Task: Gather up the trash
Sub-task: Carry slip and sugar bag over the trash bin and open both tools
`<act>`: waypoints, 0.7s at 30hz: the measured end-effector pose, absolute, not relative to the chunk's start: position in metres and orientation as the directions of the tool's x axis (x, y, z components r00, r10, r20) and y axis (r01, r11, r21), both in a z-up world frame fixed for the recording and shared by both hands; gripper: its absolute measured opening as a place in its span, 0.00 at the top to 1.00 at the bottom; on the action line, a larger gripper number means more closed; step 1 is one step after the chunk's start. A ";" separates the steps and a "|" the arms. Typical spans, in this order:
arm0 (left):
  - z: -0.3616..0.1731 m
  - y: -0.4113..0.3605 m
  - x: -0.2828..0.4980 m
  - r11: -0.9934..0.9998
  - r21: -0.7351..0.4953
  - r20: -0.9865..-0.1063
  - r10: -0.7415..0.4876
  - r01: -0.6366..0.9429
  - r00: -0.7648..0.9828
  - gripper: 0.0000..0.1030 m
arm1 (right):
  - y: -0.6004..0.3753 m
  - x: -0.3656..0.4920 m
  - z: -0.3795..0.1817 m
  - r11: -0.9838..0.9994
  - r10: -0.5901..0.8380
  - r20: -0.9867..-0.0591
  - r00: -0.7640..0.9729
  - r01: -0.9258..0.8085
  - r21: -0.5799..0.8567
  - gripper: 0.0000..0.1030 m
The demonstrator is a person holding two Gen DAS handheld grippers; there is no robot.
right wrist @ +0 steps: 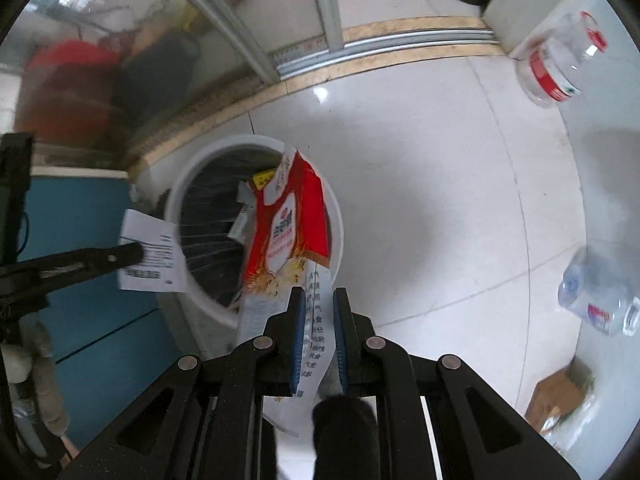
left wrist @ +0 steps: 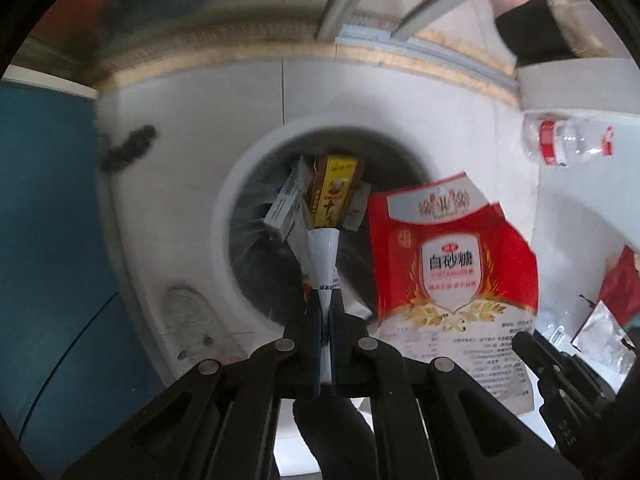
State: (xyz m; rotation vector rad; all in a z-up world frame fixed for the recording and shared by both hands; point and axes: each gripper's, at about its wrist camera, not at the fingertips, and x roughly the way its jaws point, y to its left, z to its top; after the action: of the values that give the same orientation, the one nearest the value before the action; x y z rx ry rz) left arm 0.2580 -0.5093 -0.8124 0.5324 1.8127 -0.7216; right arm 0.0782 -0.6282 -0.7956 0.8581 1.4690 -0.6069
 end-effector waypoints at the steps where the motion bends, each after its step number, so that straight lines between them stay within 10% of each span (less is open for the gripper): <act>1: -0.822 -0.513 0.256 0.711 -0.218 -0.939 0.033 0.669 -0.342 0.97 | -0.628 0.082 -0.807 0.589 0.154 -0.988 0.033 0.799 0.118 0.86; 8: -0.845 -0.509 0.259 0.704 -0.173 -0.941 0.089 0.689 -0.327 0.94 | -0.623 0.117 -0.861 0.628 0.201 -0.979 -0.015 0.769 0.117 0.84; 11: -0.840 -0.509 0.262 0.702 -0.143 -0.957 0.083 0.698 -0.279 0.62 | -0.623 0.124 -0.870 0.625 0.209 -0.978 -0.028 0.773 0.111 0.82; 13: -0.831 -0.506 0.263 0.705 -0.125 -0.967 0.071 0.699 -0.244 0.24 | -0.627 0.125 -0.869 0.618 0.209 -0.977 -0.031 0.779 0.108 0.56; 15: -0.828 -0.504 0.265 0.710 -0.117 -0.973 0.058 0.695 -0.223 0.22 | -0.631 0.120 -0.860 0.597 0.201 -0.980 -0.004 0.793 0.119 0.32; 18: -0.815 -0.497 0.266 0.715 -0.084 -0.983 0.056 0.694 -0.176 0.00 | -0.634 0.113 -0.848 0.593 0.181 -0.983 0.008 0.797 0.116 0.18; 21: -0.792 -0.487 0.264 0.715 -0.045 -0.992 0.051 0.698 -0.116 0.00 | -0.633 0.103 -0.828 0.597 0.153 -0.988 0.023 0.795 0.111 0.00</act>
State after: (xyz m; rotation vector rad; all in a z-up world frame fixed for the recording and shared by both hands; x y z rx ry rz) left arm 0.2635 -0.4869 -0.7925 0.6195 1.6129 -0.6148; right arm 0.1032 -0.6328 -0.8275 0.8422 1.4936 -0.6012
